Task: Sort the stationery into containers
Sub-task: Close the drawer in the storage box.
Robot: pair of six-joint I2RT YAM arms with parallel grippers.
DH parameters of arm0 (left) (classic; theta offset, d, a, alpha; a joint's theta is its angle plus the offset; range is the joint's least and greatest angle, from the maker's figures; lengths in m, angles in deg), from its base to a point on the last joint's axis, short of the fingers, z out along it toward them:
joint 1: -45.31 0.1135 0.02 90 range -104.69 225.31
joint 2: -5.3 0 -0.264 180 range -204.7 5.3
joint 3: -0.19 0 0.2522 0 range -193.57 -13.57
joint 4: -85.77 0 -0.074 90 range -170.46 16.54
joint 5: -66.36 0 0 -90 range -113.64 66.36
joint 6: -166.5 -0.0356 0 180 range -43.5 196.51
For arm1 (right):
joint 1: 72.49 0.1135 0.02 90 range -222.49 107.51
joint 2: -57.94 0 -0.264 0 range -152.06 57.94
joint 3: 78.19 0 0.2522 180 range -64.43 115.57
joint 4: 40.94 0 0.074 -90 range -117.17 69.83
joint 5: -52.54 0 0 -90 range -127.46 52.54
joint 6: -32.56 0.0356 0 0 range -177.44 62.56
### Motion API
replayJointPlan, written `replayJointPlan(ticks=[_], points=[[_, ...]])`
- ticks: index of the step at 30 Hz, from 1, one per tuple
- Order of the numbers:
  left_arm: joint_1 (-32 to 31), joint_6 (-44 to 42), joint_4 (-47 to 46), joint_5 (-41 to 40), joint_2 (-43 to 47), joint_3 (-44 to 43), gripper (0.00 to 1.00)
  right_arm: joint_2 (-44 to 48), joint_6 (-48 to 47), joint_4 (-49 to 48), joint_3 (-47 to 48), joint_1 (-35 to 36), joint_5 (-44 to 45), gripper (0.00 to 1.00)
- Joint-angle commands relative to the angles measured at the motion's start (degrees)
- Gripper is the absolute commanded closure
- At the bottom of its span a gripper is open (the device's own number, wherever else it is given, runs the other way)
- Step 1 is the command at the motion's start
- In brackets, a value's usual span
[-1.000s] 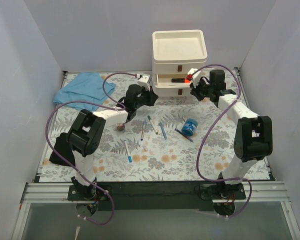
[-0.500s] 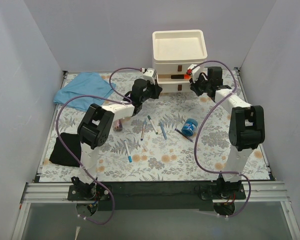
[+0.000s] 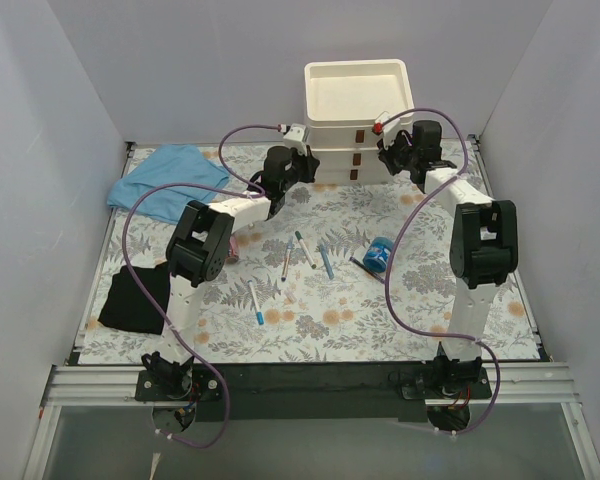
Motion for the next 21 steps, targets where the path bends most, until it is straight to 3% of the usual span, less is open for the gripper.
replayJointPlan(ticks=[1, 8, 15, 19, 21], points=[[1.0, -1.5, 0.2, -1.7, -0.5, -3.2, 1.00, -1.0, 1.0, -4.3, 3.7, -0.2, 0.9, 0.99], [1.7, -1.5, 1.3, -1.1, 0.8, -3.2, 1.00, 0.5, 2.1, -3.9, 2.2, -0.1, 1.6, 0.99], [2.9, -3.5, 3.2, 7.3, 17.5, 9.6, 0.97, 13.8, 4.4, -1.1, -6.8, -0.3, 4.3, 0.99], [3.0, -5.1, 4.0, 7.9, 24.6, 17.9, 0.96, 19.8, 5.6, -1.5, -10.5, -0.2, 7.8, 0.99], [3.1, -3.9, 2.8, 6.8, 25.5, 19.8, 1.00, 19.5, 6.3, -2.4, -11.3, -0.4, 8.5, 0.99]])
